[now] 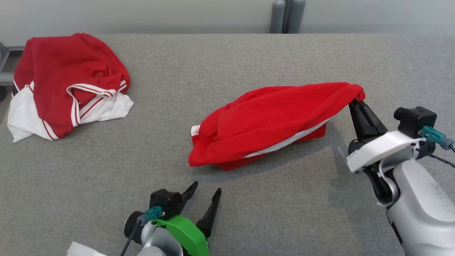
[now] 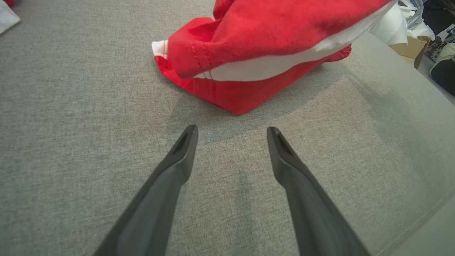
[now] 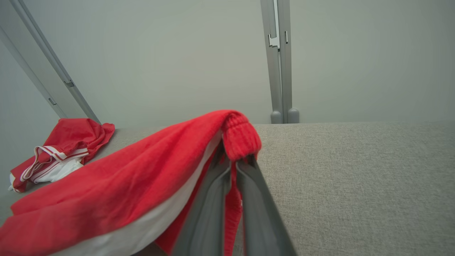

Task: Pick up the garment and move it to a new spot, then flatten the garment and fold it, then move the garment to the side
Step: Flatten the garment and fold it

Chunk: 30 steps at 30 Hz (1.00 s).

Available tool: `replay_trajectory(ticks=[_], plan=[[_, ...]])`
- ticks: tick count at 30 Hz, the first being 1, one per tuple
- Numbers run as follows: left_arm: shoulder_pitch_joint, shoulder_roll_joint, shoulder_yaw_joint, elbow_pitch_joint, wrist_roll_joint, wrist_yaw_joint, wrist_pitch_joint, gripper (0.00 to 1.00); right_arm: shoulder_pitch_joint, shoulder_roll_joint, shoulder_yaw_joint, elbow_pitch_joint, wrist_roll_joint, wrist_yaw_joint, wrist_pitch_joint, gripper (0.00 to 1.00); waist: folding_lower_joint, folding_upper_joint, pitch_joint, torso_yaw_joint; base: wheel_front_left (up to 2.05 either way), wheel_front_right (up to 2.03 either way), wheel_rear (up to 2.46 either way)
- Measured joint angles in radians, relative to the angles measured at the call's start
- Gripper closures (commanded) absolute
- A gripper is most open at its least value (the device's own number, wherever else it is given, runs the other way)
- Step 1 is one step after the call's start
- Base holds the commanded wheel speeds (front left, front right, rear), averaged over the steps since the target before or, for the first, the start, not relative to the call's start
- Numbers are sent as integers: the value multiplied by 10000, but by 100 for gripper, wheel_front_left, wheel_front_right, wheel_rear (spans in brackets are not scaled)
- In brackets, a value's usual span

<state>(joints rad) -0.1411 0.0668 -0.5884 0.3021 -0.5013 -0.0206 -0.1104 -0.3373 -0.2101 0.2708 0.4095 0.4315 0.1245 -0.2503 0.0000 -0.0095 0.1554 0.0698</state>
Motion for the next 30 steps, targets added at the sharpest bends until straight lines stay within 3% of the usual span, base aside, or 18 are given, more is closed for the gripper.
replay_trajectory(ticks=[3,9,23,25,26,27,30], plan=[[-213,-56,-52,497,96,-58,84,0,-1,-33,234,-27,29,0,0,100,0,0,14,-60,0,0,0],[-1063,-69,384,1287,384,397,25,0,-8,36,616,-121,104,0,0,100,0,0,52,-279,0,0,0],[-1999,-203,211,2059,282,384,-660,0,-11,-88,775,-176,456,0,0,100,0,0,174,-573,0,0,0],[-2000,-203,25,2194,280,286,-677,56,-11,-82,777,-203,510,0,0,100,0,0,181,-586,0,0,0],[-2000,-215,-15,2263,280,276,-679,74,-11,-88,775,-207,541,0,0,100,0,0,183,-590,0,0,0],[-2000,-224,-46,2316,276,196,-683,100,-11,-94,773,-209,541,0,0,100,0,0,182,-590,0,0,0],[-2020,-224,-138,2403,100,52,-713,100,-11,-102,757,-209,552,0,0,100,0,0,170,-585,0,0,0]])
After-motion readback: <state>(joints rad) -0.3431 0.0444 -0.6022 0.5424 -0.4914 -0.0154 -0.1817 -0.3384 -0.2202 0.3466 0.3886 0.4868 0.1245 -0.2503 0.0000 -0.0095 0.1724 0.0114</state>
